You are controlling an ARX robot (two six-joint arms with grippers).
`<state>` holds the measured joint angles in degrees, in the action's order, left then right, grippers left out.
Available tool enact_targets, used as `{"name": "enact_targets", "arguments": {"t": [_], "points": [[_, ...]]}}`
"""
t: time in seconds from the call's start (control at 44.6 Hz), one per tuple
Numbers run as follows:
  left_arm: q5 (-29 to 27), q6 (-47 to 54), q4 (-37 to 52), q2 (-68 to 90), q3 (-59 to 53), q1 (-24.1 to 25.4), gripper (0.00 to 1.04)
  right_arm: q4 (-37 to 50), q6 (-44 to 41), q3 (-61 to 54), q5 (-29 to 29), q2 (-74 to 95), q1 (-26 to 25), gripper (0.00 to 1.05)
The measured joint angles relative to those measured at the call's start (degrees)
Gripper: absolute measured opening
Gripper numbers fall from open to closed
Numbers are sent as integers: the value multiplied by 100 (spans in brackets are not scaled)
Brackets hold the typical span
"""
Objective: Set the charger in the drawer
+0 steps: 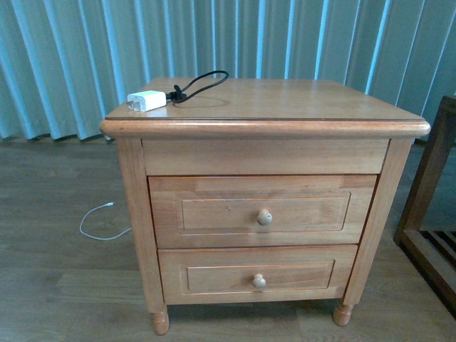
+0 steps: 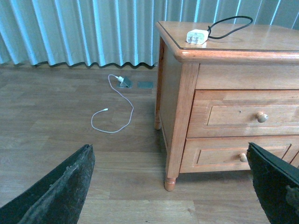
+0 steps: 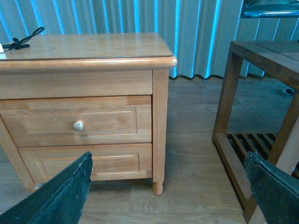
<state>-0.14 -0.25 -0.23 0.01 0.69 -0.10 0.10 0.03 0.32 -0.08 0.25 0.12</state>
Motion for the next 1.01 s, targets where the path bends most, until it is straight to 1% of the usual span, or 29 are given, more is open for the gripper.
{"name": "enact_targets", "arguments": {"t": [0.717, 0.739, 0.762, 0.784, 0.829, 0.874, 1.008], "points": [[0, 0, 0, 0, 0, 0, 99, 0, 0, 0, 0, 0, 0, 96], [0, 0, 0, 0, 0, 0, 99, -9, 2, 0, -17, 4, -2, 96], [0, 0, 0, 0, 0, 0, 99, -216, 61, 63, -223, 68, -39, 96], [0, 0, 0, 0, 0, 0, 99, -619, 118, 188, -481, 229, -50, 96], [2, 0, 0, 0, 0, 0, 99, -835, 157, 258, -553, 413, 4, 96], [0, 0, 0, 0, 0, 0, 99, -861, 214, 289, -540, 610, 111, 96], [0, 0, 0, 0, 0, 0, 99, -317, 376, 595, -380, 1578, 590, 96]]}}
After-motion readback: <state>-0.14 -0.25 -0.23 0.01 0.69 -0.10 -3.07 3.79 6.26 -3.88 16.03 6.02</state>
